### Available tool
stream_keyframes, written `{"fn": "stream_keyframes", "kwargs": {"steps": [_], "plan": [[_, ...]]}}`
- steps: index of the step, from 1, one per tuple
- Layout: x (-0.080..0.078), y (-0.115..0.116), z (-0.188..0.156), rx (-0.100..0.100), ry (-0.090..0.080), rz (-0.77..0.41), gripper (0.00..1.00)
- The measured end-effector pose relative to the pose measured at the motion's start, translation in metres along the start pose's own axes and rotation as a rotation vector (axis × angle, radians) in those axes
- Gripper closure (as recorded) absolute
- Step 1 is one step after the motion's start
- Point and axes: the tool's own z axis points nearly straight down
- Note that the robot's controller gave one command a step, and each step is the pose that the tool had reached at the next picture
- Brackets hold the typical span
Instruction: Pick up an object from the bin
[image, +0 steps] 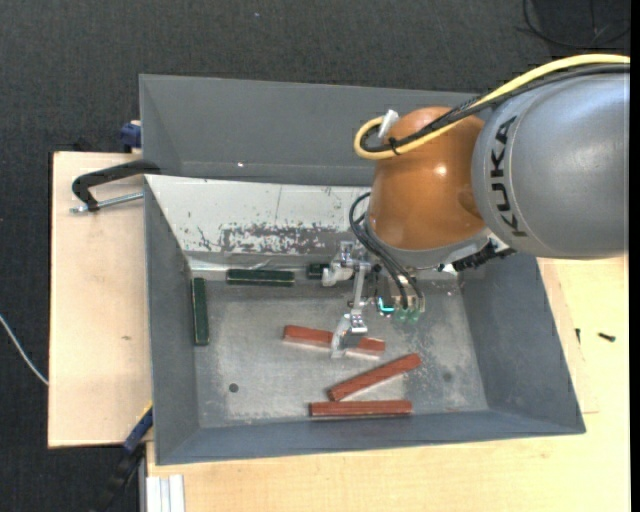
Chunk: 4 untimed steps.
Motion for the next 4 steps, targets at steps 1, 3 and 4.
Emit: {"fn": "stream_keyframes", "kwargs": {"steps": [1, 3, 4], "plan": [[-0.002, 0.000, -0.004, -0.001, -0.008, 0.001, 0.00], [-0.014, -0.034, 0.098, -0.001, -0.010, -0.126, 1.00], [0.005, -0.031, -0.063, 0.000, -0.018, -0.121, 1.00]]}}
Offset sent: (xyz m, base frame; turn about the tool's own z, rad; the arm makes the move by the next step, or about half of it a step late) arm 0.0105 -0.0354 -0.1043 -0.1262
